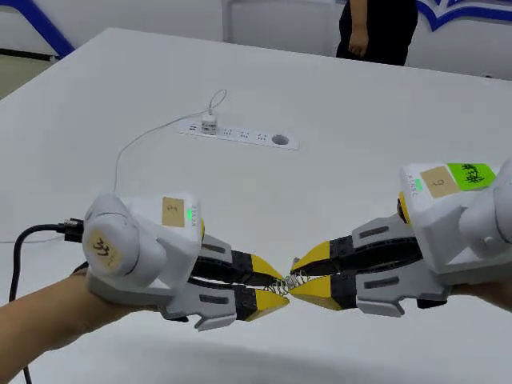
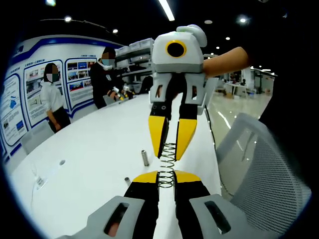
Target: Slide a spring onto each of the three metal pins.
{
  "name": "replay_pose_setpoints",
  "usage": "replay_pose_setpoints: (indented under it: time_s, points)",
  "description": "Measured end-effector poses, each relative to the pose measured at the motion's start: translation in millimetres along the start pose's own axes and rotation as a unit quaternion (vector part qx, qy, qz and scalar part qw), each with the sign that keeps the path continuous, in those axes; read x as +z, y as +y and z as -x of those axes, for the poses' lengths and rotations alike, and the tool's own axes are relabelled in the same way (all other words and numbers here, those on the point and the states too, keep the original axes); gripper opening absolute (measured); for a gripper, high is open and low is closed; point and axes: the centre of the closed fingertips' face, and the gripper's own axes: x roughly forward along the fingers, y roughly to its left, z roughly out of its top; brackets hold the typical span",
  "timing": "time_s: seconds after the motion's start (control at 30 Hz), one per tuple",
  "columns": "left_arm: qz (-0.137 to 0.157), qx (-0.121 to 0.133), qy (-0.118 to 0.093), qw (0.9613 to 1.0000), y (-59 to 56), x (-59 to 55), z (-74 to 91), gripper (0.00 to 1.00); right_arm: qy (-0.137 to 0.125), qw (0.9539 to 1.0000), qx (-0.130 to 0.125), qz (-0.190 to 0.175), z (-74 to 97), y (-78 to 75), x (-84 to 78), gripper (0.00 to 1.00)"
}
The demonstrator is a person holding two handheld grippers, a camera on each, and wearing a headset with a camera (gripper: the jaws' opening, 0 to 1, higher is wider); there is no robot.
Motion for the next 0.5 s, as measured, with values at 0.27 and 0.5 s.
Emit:
replay_pose_setpoints:
  time_s: [0.27,0.5]
  points:
    - [0.006,0.001,-0.008,1.0,-0.2,2.3,-2.2,0.1,-0.031,0.9994,0.001,-0.018,-3.0,-0.2,13.8,0.1]
    - [0.014,0.001,-0.017,0.9998,0.4,6.1,-3.1,0.1,-0.051,0.9981,0.001,-0.036,-5.9,-1.3,21.9,0.1]
